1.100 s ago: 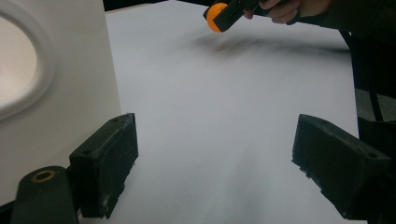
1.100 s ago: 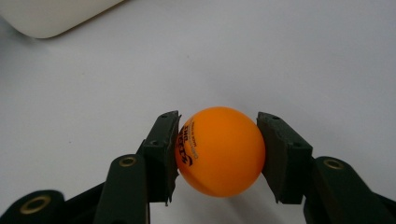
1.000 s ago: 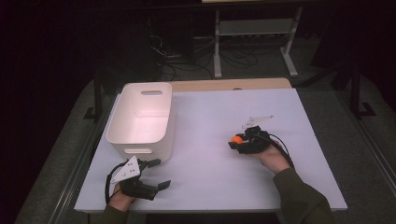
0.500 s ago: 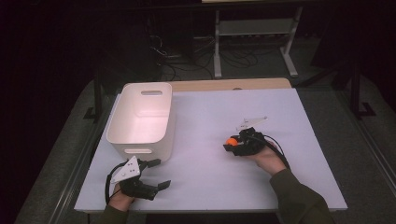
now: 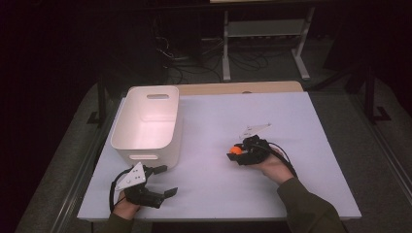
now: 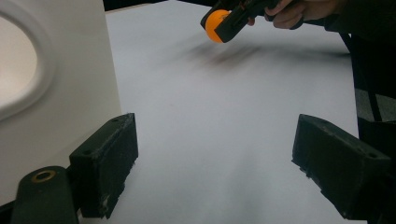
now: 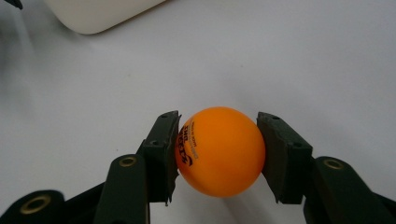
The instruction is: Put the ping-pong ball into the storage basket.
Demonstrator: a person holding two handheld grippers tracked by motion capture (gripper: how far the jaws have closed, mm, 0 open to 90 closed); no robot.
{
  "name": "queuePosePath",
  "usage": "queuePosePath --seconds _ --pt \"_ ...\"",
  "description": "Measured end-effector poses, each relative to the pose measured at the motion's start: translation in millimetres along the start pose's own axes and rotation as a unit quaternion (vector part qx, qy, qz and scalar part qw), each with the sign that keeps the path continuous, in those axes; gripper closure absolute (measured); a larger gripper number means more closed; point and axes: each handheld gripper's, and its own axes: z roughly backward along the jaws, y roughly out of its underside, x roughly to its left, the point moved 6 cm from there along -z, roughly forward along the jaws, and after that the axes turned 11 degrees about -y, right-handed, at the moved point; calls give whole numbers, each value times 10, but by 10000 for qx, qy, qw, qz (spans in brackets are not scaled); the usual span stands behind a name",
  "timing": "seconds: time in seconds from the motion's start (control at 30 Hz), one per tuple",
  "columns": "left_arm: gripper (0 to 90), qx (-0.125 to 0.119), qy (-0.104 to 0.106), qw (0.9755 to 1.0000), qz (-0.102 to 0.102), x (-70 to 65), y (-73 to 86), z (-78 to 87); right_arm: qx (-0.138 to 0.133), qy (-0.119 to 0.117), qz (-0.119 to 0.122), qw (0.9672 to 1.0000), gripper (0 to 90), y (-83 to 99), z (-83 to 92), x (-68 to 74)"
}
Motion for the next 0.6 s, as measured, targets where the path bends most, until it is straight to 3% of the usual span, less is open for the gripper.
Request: queuePosePath --seconds 0.6 --pt "141 -8 -1 10000 -3 0 0 1 87 -195 134 9997 494 -45 -134 140"
